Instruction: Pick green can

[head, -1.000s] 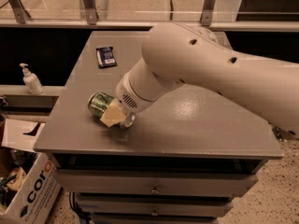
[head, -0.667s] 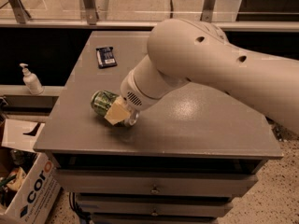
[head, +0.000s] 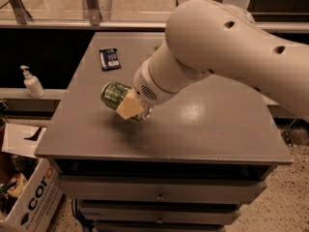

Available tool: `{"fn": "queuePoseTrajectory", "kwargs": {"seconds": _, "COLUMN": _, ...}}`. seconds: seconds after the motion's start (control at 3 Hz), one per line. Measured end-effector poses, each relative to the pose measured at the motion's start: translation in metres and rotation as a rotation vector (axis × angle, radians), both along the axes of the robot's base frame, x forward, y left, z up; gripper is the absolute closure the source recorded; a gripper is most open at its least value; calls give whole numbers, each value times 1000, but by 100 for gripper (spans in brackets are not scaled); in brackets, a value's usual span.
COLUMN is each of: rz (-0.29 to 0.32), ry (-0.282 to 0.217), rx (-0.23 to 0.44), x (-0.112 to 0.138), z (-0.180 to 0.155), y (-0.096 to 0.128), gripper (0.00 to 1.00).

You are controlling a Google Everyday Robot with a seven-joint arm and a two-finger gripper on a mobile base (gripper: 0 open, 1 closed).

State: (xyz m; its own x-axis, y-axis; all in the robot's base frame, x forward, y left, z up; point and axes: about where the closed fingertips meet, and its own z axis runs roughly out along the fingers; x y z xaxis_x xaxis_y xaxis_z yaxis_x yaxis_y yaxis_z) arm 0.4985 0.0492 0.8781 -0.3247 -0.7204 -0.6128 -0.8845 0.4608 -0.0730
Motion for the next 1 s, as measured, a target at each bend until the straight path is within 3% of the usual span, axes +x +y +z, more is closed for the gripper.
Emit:
{"fn": "queuePoseTrajectory", "kwargs": {"seconds": 0.33, "rz": 27, "ry": -31, "rx": 35, "x": 1, "z": 26, "y": -5, "gripper": 100}}
{"fn": "queuePoseTrajectory", "kwargs": {"seconds": 0.67, "rz": 101, "ry": -66, "rx": 116, "x": 4, "z": 62, "y": -6, "gripper": 100}}
{"fn": "queuePoseTrajectory", "kwargs": {"seconds": 1.0, "rz": 100, "ry": -65, "rx": 115, "x": 4, "z": 62, "y": -6, "gripper": 100}}
